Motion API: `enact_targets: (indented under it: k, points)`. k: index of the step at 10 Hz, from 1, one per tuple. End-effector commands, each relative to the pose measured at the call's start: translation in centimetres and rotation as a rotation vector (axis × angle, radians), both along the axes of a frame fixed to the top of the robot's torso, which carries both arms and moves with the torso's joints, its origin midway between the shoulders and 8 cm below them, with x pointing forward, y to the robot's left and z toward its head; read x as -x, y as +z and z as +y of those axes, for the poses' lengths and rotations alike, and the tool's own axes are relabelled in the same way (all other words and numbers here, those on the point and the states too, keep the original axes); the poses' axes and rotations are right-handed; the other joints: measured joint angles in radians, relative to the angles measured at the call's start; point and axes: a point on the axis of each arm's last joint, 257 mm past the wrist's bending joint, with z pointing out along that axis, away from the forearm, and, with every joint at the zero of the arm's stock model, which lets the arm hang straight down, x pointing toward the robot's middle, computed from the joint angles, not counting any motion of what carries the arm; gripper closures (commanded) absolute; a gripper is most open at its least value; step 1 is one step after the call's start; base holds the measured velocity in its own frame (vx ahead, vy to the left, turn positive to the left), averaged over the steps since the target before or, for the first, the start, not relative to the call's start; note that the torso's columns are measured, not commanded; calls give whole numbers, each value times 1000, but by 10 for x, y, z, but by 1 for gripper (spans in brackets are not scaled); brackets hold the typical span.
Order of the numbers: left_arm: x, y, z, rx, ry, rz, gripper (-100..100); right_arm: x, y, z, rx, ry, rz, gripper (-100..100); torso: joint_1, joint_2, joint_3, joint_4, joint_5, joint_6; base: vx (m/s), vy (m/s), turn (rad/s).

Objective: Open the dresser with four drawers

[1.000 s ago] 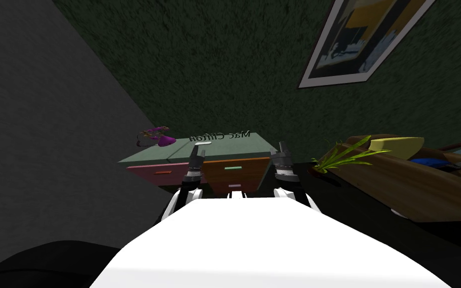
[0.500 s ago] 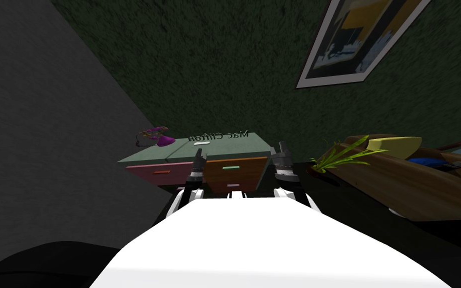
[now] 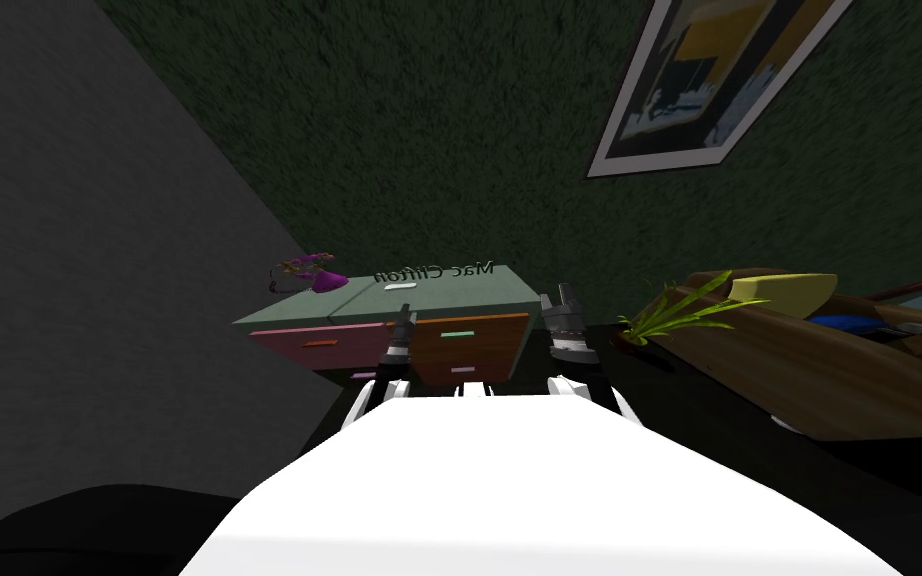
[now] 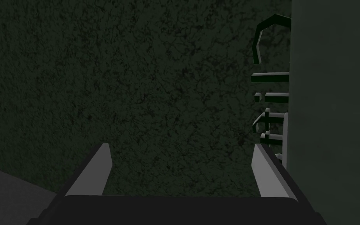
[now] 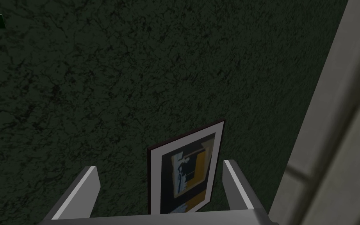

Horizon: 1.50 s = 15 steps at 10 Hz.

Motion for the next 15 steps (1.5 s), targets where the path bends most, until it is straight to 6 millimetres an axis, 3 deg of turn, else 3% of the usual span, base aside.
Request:
enact_targets:
  k: [1, 15]
  points:
    - [-3, -23, 3, -4, 4, 42, -100, 0, 0, 0, 0, 0, 0, 0, 0, 0, 0, 0, 0, 0, -15, -43, 2]
    - [-14, -152, 17, 1, 34, 266, -100, 0, 0, 0, 0, 0, 0, 0, 0, 0, 0, 0, 0, 0, -11, -46, 0]
